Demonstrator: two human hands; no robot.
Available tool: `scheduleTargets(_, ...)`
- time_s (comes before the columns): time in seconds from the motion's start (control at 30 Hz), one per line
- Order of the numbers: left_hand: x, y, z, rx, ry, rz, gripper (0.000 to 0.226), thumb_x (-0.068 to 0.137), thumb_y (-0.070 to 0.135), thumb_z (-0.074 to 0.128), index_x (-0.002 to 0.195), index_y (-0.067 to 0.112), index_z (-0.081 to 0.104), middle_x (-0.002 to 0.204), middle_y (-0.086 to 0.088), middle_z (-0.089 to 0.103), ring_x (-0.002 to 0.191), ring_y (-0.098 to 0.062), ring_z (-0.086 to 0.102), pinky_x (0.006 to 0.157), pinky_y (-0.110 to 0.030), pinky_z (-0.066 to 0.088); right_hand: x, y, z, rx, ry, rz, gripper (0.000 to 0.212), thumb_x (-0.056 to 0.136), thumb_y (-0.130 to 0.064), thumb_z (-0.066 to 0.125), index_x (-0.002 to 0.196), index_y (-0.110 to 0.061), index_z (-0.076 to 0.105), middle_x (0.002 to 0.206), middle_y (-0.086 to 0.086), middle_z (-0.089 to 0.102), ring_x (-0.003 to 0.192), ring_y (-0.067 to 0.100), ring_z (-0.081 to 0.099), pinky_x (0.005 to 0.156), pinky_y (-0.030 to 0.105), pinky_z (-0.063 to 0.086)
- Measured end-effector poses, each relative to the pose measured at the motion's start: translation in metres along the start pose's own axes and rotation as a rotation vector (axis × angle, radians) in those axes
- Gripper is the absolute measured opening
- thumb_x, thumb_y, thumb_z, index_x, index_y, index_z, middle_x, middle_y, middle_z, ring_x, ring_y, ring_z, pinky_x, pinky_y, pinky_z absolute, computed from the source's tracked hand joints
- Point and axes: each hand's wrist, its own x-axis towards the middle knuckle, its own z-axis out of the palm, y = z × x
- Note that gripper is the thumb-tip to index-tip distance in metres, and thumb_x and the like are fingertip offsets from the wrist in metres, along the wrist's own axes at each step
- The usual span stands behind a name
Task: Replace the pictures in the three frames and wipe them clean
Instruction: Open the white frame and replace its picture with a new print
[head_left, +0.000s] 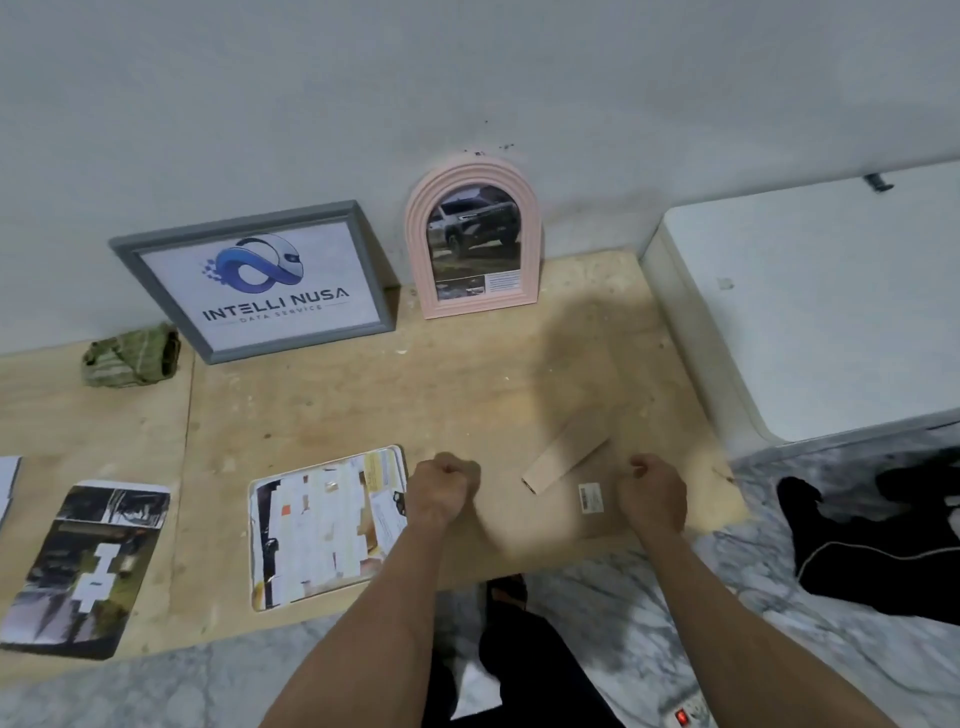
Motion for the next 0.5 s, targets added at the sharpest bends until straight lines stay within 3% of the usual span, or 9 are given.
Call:
scheduleTargets(0.1,-0.001,-0.004,-0.021,-0.021,0.048,-0.022,0.032,0.083,0.004,0.052,0.093,0.022,0.076,0.101,-0.010,0.075,0.098,-0.032,0.068,0.086,-0.038,0.058,-0.014,-0.029,0.014,-0.072,0.023,-0.215,0.032,0.085,-0.006,0.052,0.114,-0.009,0.066,0.112,0.017,0.061,0.100,0.036,0.059,0.079,0.037,0.048)
scheduleTargets(0.2,-0.002,-0.020,-0.049,-0.036,0.131,-0.066,0.030,0.086,0.012,0.051,0.098,0.019,0.078,0.097,-0.013,0.077,0.094,-0.033,0.070,0.085,-0.039,0.059,-0.036,-0.064,0.046,-0.059,-0.154,-0.383,0.026,0.085,-0.002,0.052,0.105,-0.007,0.068,0.112,0.013,0.064,0.106,0.030,0.059,0.086,0.031,0.044)
scheduleTargets(0.3,-0.008,-0.048,-0.088,-0.059,0.259,-0.111,0.027,0.091,0.019,0.050,0.092,0.015,0.078,0.091,-0.014,0.076,0.092,-0.035,0.070,0.081,-0.036,0.057,-0.064,-0.095,0.088,-0.155,-0.318,-0.564,0.019,0.077,-0.007,0.061,0.091,-0.013,0.073,0.099,0.006,0.071,0.097,0.025,0.064,0.084,0.026,0.046)
scheduleTargets(0.4,-0.013,-0.081,-0.130,-0.050,0.335,-0.164,0.020,0.091,0.014,0.054,0.080,0.015,0.070,0.090,-0.013,0.071,0.095,-0.035,0.067,0.078,-0.033,0.052,-0.098,-0.116,0.121,-0.323,-0.364,-0.647,0.017,0.070,-0.021,0.063,0.082,-0.022,0.076,0.089,-0.004,0.074,0.087,0.019,0.068,0.076,0.026,0.055)
scheduleTargets(0.5,-0.011,-0.114,-0.166,-0.045,0.410,-0.228,0.020,0.092,0.017,0.056,0.099,0.013,0.075,0.101,-0.013,0.073,0.096,-0.034,0.067,0.076,-0.031,0.049,-0.130,-0.129,0.144,-0.458,-0.439,-0.643,0.016,0.071,-0.029,0.059,0.072,-0.016,0.067,0.083,-0.001,0.069,0.080,0.024,0.067,0.062,0.028,0.053)
